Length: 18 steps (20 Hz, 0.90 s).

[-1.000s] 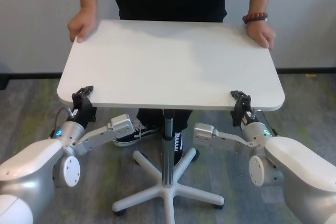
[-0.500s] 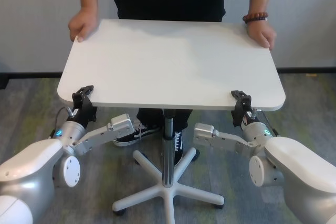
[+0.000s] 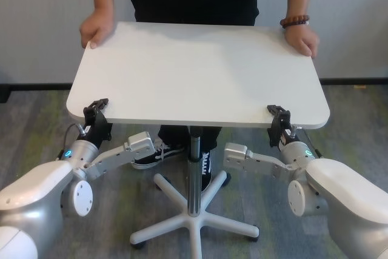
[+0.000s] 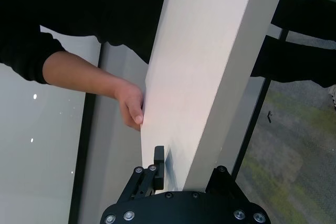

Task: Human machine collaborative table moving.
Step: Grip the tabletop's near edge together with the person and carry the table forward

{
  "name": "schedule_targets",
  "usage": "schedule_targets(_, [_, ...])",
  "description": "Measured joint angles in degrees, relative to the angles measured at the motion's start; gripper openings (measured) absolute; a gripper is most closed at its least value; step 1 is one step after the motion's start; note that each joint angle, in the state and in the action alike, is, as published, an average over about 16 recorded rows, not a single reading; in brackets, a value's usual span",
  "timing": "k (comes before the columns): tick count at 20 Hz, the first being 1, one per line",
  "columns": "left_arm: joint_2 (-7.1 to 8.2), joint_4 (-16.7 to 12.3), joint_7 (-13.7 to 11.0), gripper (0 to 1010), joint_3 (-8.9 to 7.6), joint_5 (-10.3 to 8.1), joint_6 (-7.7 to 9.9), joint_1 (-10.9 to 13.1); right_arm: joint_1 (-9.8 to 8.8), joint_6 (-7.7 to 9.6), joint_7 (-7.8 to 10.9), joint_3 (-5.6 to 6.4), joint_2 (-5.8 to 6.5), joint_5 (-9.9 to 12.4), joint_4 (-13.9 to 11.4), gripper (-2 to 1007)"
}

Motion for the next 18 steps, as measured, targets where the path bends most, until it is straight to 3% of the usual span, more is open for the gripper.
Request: schedule_targets(18, [0.06,-0.2,0.0,340,-0.03,-0.06,0.05,0.1,-0.12,0.21,0.13,0.07,0.09,-0.1,-0.2,286])
